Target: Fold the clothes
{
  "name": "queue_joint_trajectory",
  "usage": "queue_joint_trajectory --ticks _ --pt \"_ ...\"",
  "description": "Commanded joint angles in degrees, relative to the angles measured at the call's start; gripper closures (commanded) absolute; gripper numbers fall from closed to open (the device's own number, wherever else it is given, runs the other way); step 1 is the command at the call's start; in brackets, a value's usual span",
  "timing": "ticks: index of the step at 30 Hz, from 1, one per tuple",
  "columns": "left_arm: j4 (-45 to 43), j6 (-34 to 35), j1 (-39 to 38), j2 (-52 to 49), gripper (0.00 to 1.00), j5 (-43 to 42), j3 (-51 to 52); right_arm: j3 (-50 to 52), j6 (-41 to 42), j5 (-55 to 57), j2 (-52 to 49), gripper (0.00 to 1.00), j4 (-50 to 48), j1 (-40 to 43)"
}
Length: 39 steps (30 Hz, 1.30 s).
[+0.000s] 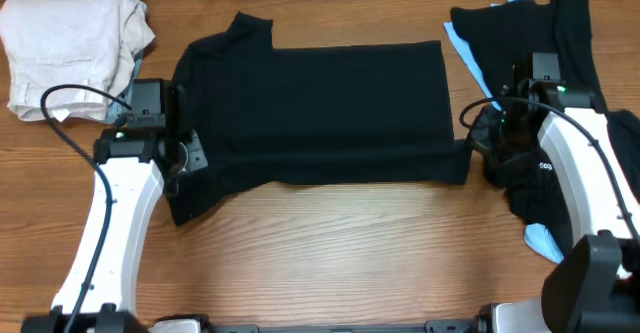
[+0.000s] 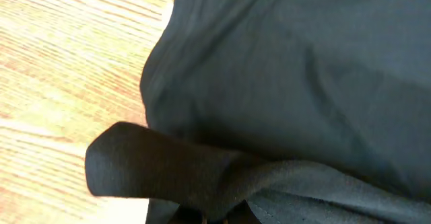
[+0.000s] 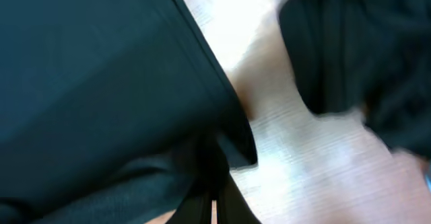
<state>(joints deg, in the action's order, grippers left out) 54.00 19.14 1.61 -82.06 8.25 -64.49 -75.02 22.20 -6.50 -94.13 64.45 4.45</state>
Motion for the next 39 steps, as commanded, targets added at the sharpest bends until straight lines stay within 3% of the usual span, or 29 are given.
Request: queue_joint_trajectory --ticks 1,10,36,38,39 --pt "-2.25 0.61 0.61 -5.01 0.96 3.93 0.48 -1.44 -1.42 2.45 -2.32 0.96 -3.30 -0.13" --pt "-12.61 3.19 0.63 -15.19 0.96 3.93 0.48 -1.44 -1.40 2.38 -9.55 0.96 -15.04 -3.85" --pt "-27.04 3.19 0.61 -15.34 0.94 5.22 0.48 -1.44 -1.27 2.38 -13.60 0.96 -26.53 -4.24" --pt "-27.06 3.17 0.63 -15.34 0.89 5.25 0.48 -1.44 -1.27 2.38 -13.60 0.96 -26.82 -4.24" --pt "-27.04 3.17 0.61 -15.34 0.76 5.25 0.48 -1.44 -1.27 2.38 -13.60 0.84 -27.17 -4.24"
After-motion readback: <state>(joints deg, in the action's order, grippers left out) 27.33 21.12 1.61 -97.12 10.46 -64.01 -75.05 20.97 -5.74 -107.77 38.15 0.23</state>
